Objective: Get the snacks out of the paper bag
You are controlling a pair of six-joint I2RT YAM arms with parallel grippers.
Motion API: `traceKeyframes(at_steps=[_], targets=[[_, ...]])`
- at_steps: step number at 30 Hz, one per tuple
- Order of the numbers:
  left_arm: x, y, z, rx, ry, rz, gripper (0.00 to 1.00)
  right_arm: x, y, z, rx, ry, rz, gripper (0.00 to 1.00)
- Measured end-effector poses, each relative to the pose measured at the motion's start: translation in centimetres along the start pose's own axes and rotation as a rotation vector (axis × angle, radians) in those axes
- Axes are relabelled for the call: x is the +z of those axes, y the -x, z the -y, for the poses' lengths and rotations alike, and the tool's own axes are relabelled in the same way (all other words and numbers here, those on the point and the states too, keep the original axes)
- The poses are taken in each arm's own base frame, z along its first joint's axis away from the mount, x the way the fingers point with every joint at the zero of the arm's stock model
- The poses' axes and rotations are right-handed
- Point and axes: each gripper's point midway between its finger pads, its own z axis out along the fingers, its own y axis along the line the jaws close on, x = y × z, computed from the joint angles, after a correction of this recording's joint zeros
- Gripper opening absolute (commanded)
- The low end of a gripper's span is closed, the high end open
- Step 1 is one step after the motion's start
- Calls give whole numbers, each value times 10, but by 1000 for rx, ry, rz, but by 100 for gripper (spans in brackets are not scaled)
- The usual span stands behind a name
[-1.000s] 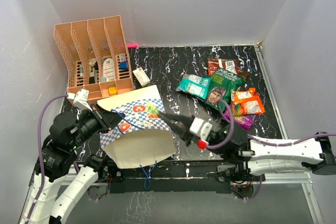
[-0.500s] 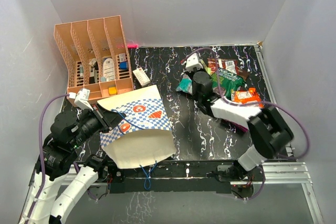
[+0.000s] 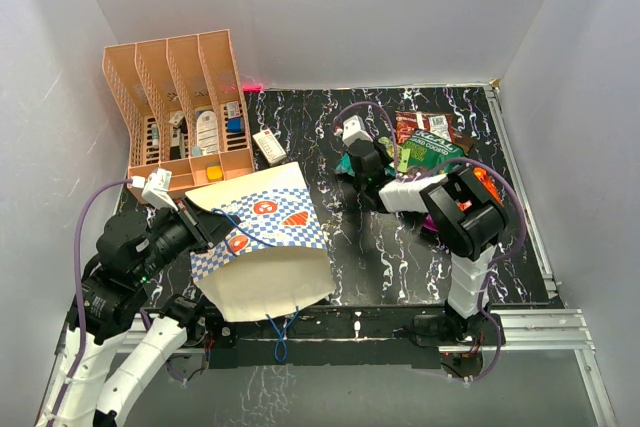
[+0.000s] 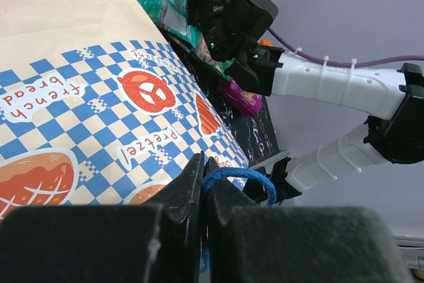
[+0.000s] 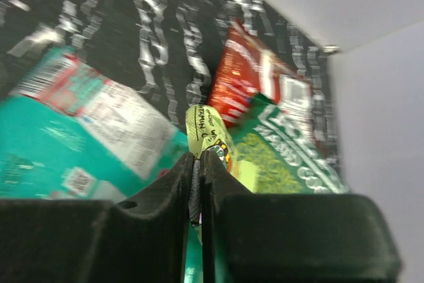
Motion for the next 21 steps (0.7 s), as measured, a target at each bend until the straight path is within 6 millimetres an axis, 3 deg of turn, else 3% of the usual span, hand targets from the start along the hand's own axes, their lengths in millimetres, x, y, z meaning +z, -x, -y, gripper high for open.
traceKeyframes(at_steps=[2,4,8,14,17,21], targets=[[0,0,0,0,0,0,0,0,8,-13,74,69,7,47],[1,0,0,0,1,-2,0,-7,15,-25,166,154,14,60],[3,-1,-1,-2,7,-9,0,-25,35,-26,296,265,33,65],[3,-1,-1,-3,8,-10,0,-60,70,5,453,335,128,71],[4,-2,-3,-4,10,-11,0,-85,75,17,520,391,178,72],[7,-7,-8,-10,17,-28,0,-126,67,16,602,526,240,72]])
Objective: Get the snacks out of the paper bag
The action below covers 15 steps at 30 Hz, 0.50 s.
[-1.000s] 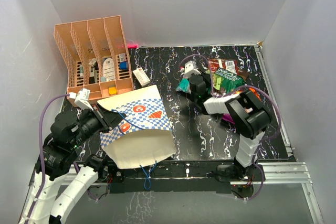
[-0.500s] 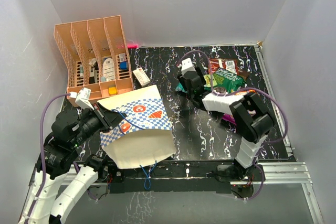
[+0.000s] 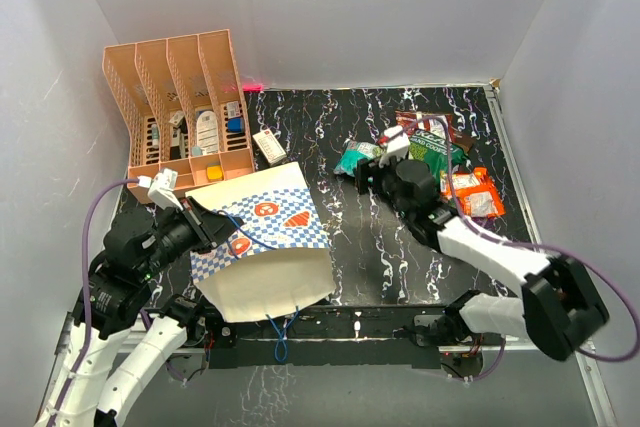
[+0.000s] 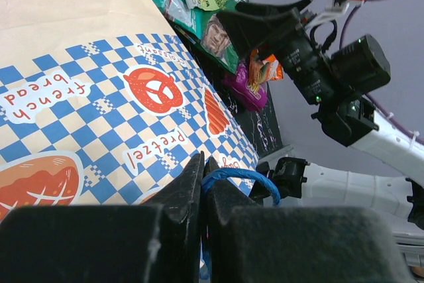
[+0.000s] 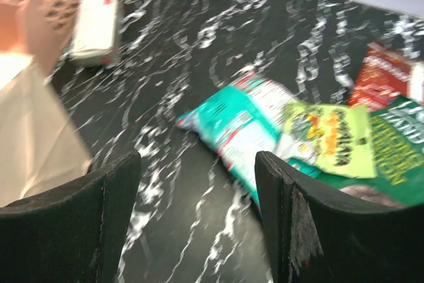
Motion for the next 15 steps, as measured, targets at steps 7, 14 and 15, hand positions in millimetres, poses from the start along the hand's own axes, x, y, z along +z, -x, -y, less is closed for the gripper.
traceKeyframes(at_steps=[7,14,15], targets=[[0,-1,1,1,-8,-5,0,-67,-3,-48,57,338,78,70],[1,1,3,5,-17,4,0,-149,48,-118,-11,731,290,66],[1,2,4,5,-18,5,0,-162,52,-131,-22,795,315,66]])
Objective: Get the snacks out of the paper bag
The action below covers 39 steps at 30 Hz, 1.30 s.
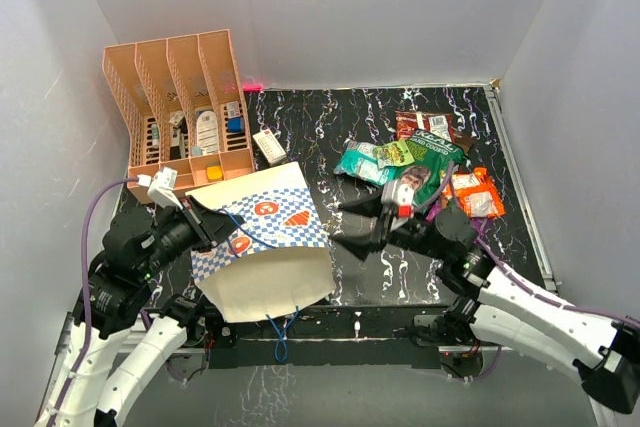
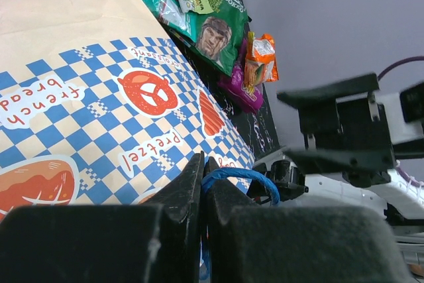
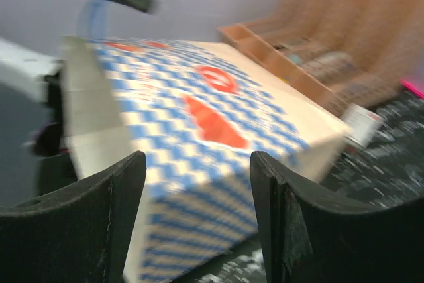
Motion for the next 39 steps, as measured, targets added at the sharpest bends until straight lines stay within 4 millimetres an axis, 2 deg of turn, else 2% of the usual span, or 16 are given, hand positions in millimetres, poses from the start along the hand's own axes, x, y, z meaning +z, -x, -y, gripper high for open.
traceKeyframes(at_steps=[4,7,10,12,13,16,19,22,27,30,35,39], targets=[[2,1,0,0,2,-2,0,3,17,-83,-29,290,72,66],[4,0,-1,-3,8,-8,0,5,9,-140,-55,465,73,68],[4,0,-1,-6,9,-8,0,16,-15,-192,-116,593,21,68],[4,0,-1,-8,8,-8,0,31,-45,-212,-178,609,-46,67],[4,0,-1,-10,9,-8,0,39,-63,-217,-216,597,-89,62],[4,0,-1,-11,10,-9,0,67,-111,-217,-343,508,-214,53],[4,-1,-3,-13,16,-14,0,96,-135,-205,-434,385,-266,49],[4,-1,-3,-13,17,-14,0,125,-141,-187,-485,221,-230,43],[4,-1,-2,-14,15,-14,0,159,-161,-164,-469,-27,-162,43],[4,-1,-2,-16,15,-14,0,171,-171,-154,-422,-150,-125,46],[3,-2,-2,-17,14,-16,0,196,-166,-143,-316,-341,1,53],[3,-2,-1,-22,12,-19,0,202,-169,-137,-292,-410,33,53]])
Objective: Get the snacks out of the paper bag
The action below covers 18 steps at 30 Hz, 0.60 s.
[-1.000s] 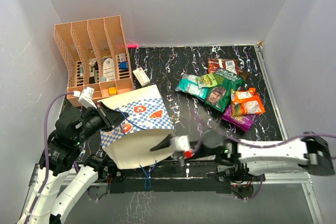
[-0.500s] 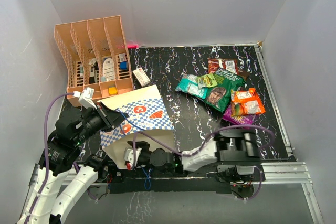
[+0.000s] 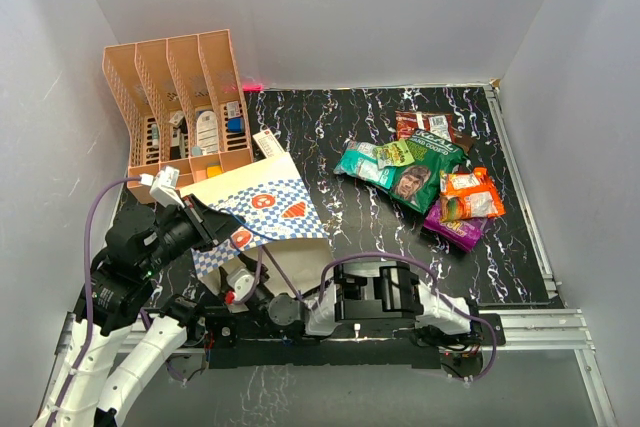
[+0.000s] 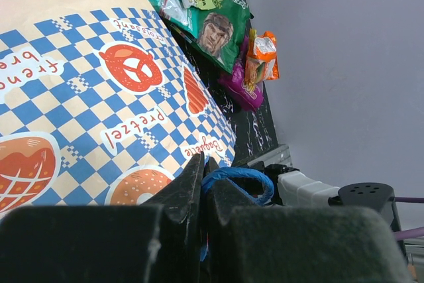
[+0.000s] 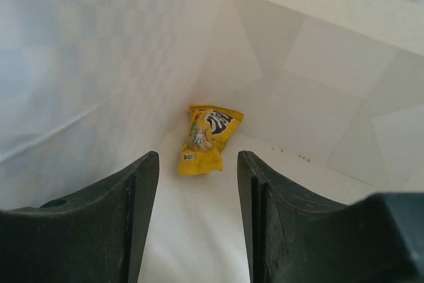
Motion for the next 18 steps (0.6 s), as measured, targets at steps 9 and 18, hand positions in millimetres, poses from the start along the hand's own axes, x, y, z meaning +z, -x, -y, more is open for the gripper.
traceKeyframes(at_steps=[9,18], targets=[[-2,1,1,2,-4,9,0,-21,-30,6,31,25,-44,54],[-15,20,24,55,-63,70,0,-41,-54,14,33,174,-88,55]])
